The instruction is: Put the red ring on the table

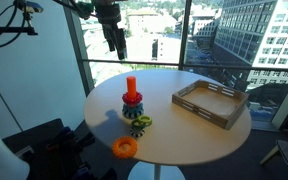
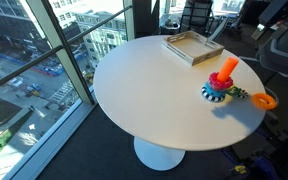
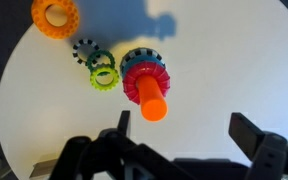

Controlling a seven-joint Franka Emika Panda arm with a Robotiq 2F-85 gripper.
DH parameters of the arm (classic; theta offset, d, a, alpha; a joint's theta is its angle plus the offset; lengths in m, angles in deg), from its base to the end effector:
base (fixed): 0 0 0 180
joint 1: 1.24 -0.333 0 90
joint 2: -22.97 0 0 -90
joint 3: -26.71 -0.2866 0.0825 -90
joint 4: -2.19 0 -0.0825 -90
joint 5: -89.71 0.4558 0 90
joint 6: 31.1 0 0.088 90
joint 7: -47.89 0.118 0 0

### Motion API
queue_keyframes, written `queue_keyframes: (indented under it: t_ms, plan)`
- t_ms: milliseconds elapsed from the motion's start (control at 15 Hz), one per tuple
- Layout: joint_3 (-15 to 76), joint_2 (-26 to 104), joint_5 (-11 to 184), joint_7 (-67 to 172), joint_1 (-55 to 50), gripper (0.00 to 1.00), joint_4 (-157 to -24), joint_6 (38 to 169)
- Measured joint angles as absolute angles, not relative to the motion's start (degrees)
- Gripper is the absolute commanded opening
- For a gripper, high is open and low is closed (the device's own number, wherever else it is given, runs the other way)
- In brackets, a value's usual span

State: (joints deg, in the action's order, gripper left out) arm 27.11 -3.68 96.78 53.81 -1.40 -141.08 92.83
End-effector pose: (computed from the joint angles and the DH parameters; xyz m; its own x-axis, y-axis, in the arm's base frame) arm 0.4921 0.0041 0.3902 0.9784 -0.1744 0.1109 -0.1603 -0.9791 -0.1252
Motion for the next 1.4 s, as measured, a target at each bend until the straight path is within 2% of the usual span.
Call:
queue_keyframes:
  t_ms: [667,1400]
  plan:
    - [26.76,4.34,96.62,53.81,-1.43,1.0,-141.45,101.24]
    - [26.74,5.4,96.37,54.26,-1.1,1.0,-142.97,101.28]
